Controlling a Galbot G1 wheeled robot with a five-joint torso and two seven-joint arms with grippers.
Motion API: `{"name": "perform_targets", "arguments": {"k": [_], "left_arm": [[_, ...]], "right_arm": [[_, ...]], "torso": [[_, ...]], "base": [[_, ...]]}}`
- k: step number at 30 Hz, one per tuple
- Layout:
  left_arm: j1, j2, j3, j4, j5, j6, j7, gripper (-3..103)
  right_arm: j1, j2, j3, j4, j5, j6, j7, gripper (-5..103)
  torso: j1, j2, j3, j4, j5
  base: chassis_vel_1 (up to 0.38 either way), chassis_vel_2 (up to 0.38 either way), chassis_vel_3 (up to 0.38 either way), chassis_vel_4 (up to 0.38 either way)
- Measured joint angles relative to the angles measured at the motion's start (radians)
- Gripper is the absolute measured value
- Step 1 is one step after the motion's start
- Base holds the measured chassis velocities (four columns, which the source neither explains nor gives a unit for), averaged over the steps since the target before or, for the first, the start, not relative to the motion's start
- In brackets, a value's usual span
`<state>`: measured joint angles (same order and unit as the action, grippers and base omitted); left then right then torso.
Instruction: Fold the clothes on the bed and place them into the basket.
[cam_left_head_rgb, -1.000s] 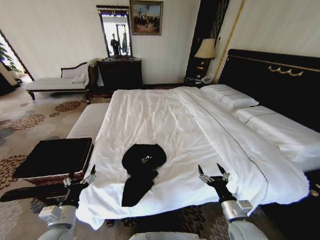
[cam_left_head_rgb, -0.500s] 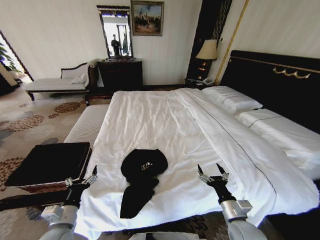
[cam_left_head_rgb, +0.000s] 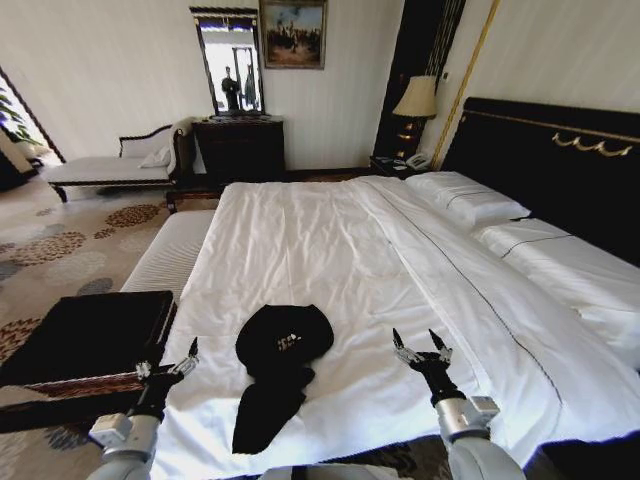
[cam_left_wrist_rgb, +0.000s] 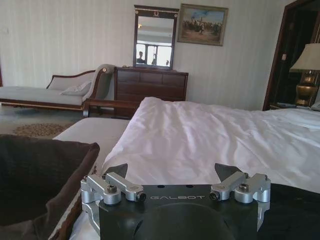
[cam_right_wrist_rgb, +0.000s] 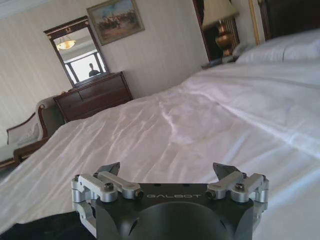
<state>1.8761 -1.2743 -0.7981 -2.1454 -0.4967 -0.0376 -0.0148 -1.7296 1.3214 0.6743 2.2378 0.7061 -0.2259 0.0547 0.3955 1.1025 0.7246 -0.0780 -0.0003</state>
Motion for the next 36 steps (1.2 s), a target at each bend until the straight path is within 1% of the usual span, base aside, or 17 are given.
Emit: {"name": "perform_targets", "arguments": {"k": [2,3,4,7,9,10,13,14,15,19,20,27,31,36], "left_arm": [[-0.009,0.002,0.014,0.012,-0.005,0.01,0.0,97],[-0.012,0.002,0.024,0.018,-0.006,0.015,-0.001,97],[-0.012,0.002,0.024,0.018,-0.006,0.015,-0.001,97],[-0.013,-0.003,0.037,0.022,0.0,0.02,-0.001,97],[-0.013,-0.012,0.044,0.024,0.009,0.022,-0.004,97],[-0.013,-0.012,0.044,0.024,0.009,0.022,-0.004,97],[-0.016,-0.027,0.05,0.026,0.02,0.026,-0.008,97],[-0.016,-0.032,0.052,0.027,0.025,0.026,-0.01,97],[-0.016,-0.032,0.052,0.027,0.025,0.026,-0.01,97],[-0.014,-0.048,0.056,0.032,0.038,0.03,-0.015,97],[-0.014,-0.048,0.056,0.032,0.038,0.03,-0.015,97],[-0.013,-0.055,0.055,0.03,0.047,0.036,-0.024,97],[-0.013,-0.052,0.052,0.027,0.048,0.038,-0.027,97],[-0.01,-0.051,0.048,0.016,0.051,0.044,-0.033,97]], "right_arm": [[0.074,-0.037,0.005,0.007,0.241,-0.127,0.076,100],[0.13,-0.069,0.012,-0.004,0.396,-0.21,0.12,100],[0.13,-0.069,0.012,-0.004,0.396,-0.21,0.12,100],[0.216,-0.142,0.012,-0.064,0.574,-0.325,0.157,100],[0.28,-0.194,-0.007,-0.138,0.684,-0.405,0.187,100],[0.28,-0.194,-0.007,-0.138,0.684,-0.405,0.187,100],[0.36,-0.21,-0.043,-0.243,0.758,-0.453,0.224,100],[0.389,-0.204,-0.058,-0.283,0.774,-0.467,0.234,100],[0.389,-0.204,-0.058,-0.283,0.774,-0.467,0.234,100],[0.51,-0.158,-0.116,-0.428,0.786,-0.507,0.242,100],[0.51,-0.158,-0.116,-0.428,0.786,-0.507,0.242,100],[0.615,-0.103,-0.151,-0.567,0.781,-0.519,0.238,100],[0.628,-0.084,-0.159,-0.595,0.782,-0.519,0.235,100],[0.647,-0.04,-0.18,-0.625,0.779,-0.517,0.229,100]], "torso": [[0.0,0.0,0.0,0.0,0.0001],[0.001,0.0,0.0,0.0005,0.0003],[0.001,0.0,0.0,0.0005,0.0003],[0.001,0.0,0.0,0.0003,0.0006],[0.001,0.0,0.0,0.0,0.0005],[0.001,0.0,0.0,0.0,0.0005],[0.001,0.0,0.0,0.0001,0.0002],[0.001,0.0,0.0,0.0,0.0003],[0.001,0.0,0.0,0.0,0.0003],[0.001,0.0,0.0,0.0002,0.0005],[0.001,0.0,0.0,0.0002,0.0005],[0.001,0.0,0.0,0.0002,0.0],[0.001,0.0,0.0,0.0,0.0001],[0.001,0.0,0.0,0.0,0.0001]], "base": [[0.0,0.0,0.0,0.0],[0.0,0.0,0.0,0.0],[0.0,0.0,0.0,0.0],[0.0,0.0,0.0,0.0],[0.0,0.0,0.0,0.0],[0.0,0.0,0.0,0.0],[0.0,0.0,0.0,0.0],[0.0,0.0,0.0,0.0],[0.0,0.0,0.0,0.0],[0.0,0.0,0.0,0.0],[0.0,0.0,0.0,0.0],[0.0,0.0,0.0,0.0],[0.0,0.0,0.0,0.0],[0.0,0.0,0.0,0.0]]}}
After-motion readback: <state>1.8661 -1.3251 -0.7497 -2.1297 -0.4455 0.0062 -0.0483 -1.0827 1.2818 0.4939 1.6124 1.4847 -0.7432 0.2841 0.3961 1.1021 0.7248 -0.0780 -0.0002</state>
